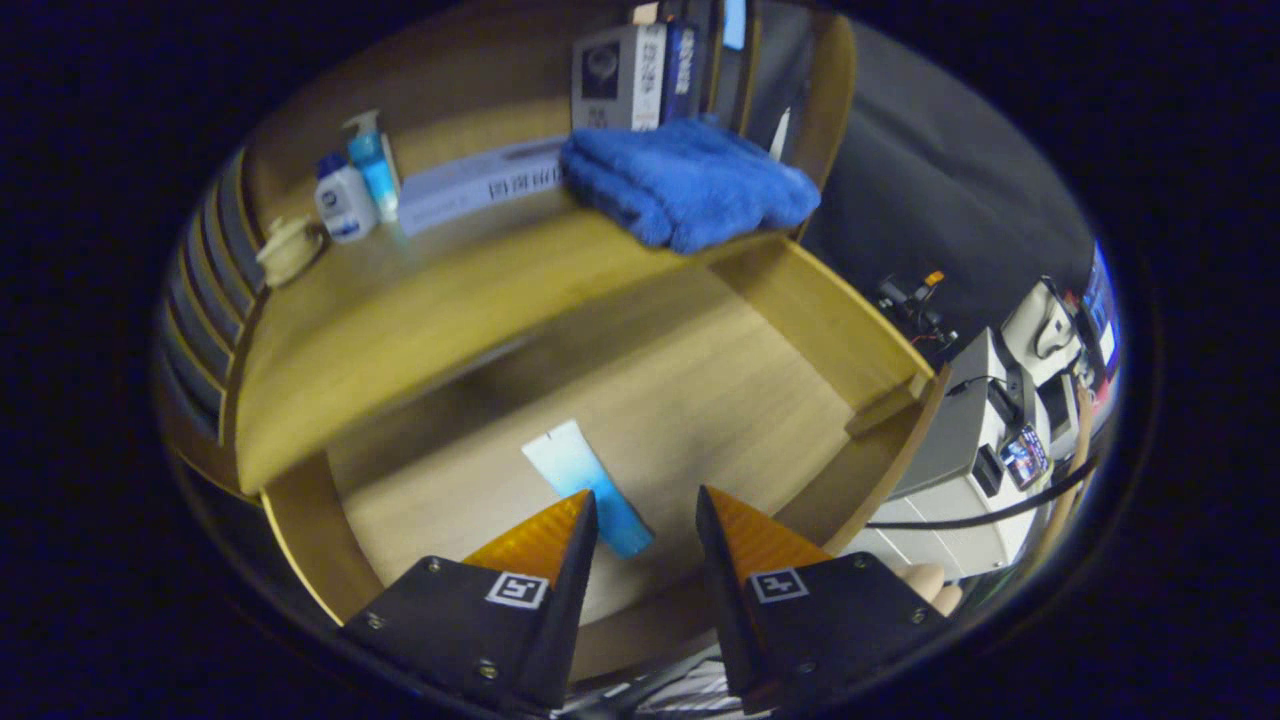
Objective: Pull open the drawer, take out the items inside it, and place them on the countertop above the cabinet.
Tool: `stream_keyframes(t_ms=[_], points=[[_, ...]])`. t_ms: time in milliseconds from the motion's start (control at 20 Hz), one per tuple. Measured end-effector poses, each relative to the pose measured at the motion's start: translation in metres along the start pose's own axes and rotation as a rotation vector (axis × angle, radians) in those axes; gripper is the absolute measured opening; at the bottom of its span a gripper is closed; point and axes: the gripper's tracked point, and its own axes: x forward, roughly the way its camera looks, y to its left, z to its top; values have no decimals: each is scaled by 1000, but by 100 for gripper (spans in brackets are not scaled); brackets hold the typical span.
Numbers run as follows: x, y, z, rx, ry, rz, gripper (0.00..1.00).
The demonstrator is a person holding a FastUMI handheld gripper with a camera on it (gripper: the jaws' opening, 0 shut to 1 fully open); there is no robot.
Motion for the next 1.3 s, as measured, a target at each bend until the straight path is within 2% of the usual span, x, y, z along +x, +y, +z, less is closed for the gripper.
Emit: stream_keyframes(t_ms=[150, 450, 750, 900, 1000, 1150, 1200, 1300], points=[[28, 14, -9, 22, 59, 62, 58], [53, 29, -27, -1, 154, 116, 58], [62, 43, -31, 6, 191, 155, 60], [64, 44, -37, -50, 227, 127, 60], [63, 42, -36, -54, 224, 122, 51], [65, 41, -36, -46, 193, 120, 45], [64, 38, -34, -35, 185, 107, 38], [63, 36, -33, -20, 169, 87, 38]])
